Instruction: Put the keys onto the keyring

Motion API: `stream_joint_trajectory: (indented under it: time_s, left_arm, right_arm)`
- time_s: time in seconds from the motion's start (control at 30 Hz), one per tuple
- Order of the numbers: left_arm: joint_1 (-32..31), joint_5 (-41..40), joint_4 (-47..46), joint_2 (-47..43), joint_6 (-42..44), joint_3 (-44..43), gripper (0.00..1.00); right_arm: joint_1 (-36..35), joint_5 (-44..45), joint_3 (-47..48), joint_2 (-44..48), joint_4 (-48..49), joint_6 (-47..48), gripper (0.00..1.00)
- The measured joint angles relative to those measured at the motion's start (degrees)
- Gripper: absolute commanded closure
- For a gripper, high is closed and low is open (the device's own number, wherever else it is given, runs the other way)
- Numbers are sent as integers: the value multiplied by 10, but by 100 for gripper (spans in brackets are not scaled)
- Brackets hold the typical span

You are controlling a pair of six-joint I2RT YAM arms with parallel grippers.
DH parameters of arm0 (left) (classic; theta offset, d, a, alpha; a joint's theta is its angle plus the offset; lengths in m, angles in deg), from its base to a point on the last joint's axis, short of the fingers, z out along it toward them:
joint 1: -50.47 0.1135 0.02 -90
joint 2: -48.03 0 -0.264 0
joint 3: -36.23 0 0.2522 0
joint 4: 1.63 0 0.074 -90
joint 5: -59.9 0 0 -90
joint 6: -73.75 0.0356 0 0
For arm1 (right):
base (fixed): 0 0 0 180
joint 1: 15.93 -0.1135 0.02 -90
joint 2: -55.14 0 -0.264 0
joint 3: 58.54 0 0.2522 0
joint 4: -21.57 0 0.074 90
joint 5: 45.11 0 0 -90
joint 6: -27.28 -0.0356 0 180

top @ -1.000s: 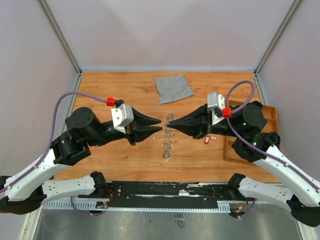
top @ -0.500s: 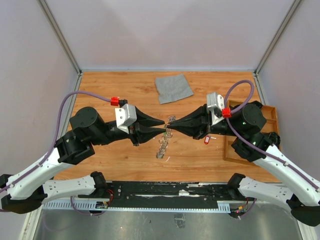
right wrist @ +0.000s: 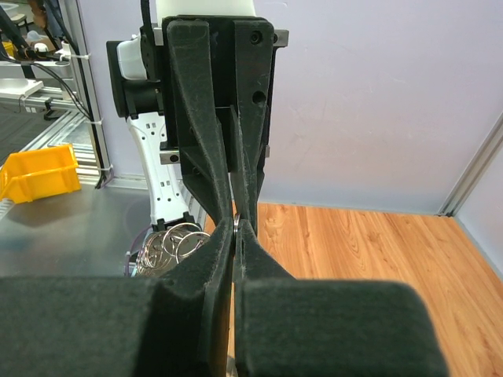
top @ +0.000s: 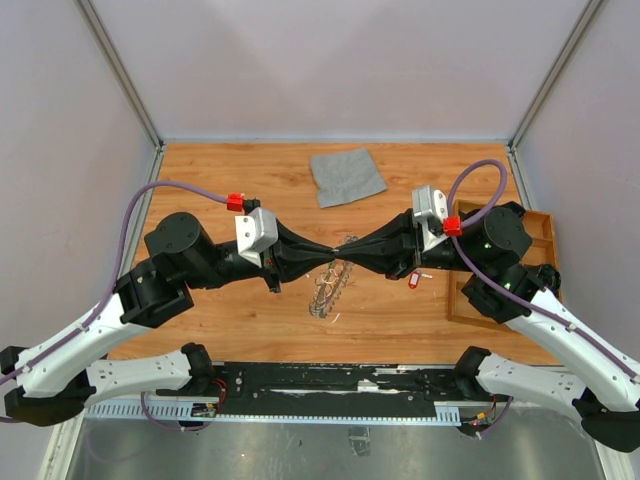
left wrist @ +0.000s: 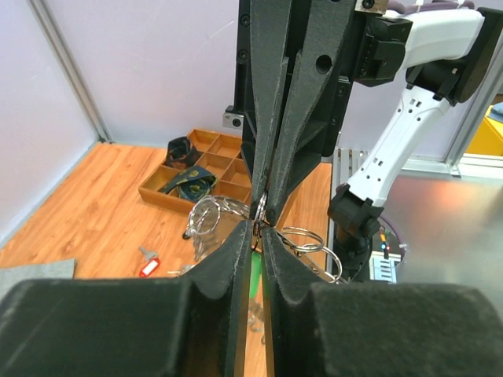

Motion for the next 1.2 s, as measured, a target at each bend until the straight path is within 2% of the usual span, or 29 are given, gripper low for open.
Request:
stream_joint_trajectory:
  time_s: [0.07, 0.23, 0.37, 0.5, 0.67, 0.97, 1.2]
  left_arm:
    - [0, 1, -2, 1, 0, 0, 98]
    - [0, 1, -3, 1, -2, 0, 99]
    - [0, -1, -2, 1, -1, 0, 100]
    - [0, -9, 16, 9, 9, 0, 99]
    - [0, -33, 75, 27, 30, -14, 99]
    - [0, -63, 207, 80, 84, -95, 99]
    - [0, -70, 271, 100, 110, -104, 99]
  right_arm:
    - [0, 0, 0, 0, 1, 0, 99]
    - [0, -1, 0, 0, 3, 1, 97]
    - [0, 0, 0, 0, 0, 5, 75]
    - [0, 7, 2, 3, -23, 21, 67]
    - [0, 38, 34, 3, -117, 56, 65]
    - [0, 72, 88, -25, -283, 115, 64]
    - [0, 83, 93, -54, -332, 125, 65]
